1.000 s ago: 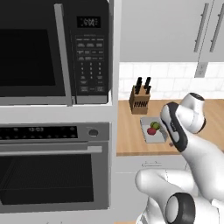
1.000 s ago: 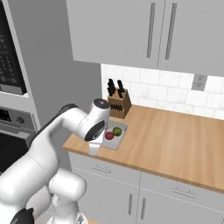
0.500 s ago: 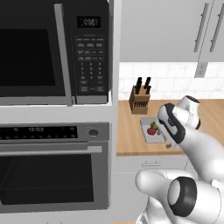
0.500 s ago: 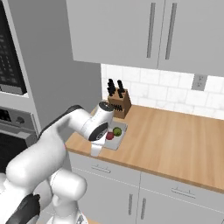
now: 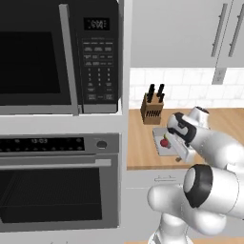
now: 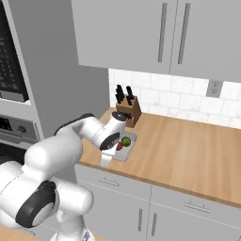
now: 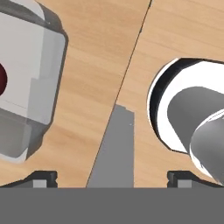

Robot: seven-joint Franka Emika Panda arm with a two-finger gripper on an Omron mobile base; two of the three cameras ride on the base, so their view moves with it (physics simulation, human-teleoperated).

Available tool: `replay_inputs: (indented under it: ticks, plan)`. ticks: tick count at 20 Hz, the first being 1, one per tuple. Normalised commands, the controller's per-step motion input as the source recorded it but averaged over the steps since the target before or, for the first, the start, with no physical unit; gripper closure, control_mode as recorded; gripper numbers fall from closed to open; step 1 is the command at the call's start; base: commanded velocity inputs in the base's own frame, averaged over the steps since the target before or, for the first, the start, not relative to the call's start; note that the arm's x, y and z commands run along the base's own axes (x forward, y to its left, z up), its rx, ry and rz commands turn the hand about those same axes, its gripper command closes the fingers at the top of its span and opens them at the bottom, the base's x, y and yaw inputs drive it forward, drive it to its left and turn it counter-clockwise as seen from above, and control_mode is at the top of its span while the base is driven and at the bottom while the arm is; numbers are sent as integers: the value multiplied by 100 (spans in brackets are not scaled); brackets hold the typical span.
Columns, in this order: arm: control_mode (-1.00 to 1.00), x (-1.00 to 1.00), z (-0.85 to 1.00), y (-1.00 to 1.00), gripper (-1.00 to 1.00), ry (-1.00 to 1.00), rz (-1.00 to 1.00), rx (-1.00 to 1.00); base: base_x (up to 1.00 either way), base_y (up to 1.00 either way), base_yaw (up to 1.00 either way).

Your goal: Take the meat container that has the shrimp and place it on the second highest rack of the freezer. Then take the vegetable container that has the tomato and lime and place it on the highest rack of the freezer.

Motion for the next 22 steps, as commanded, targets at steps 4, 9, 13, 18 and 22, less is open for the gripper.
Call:
replay_inputs:
  ticks: [4,9,13,18,22]
  plan:
    - [-100,39,-6,-1,-100,5,0,0,0,0,0]
    - [-100,23,0,-6,-100,0,0,0,0,0,0]
    - [-100,26,-4,0,-100,0,0,0,0,0,0]
    - [-100,23,-29,0,-100,0,0,0,0,0,0]
    - [-100,13,-47,0,-100,0,0,0,0,0,0]
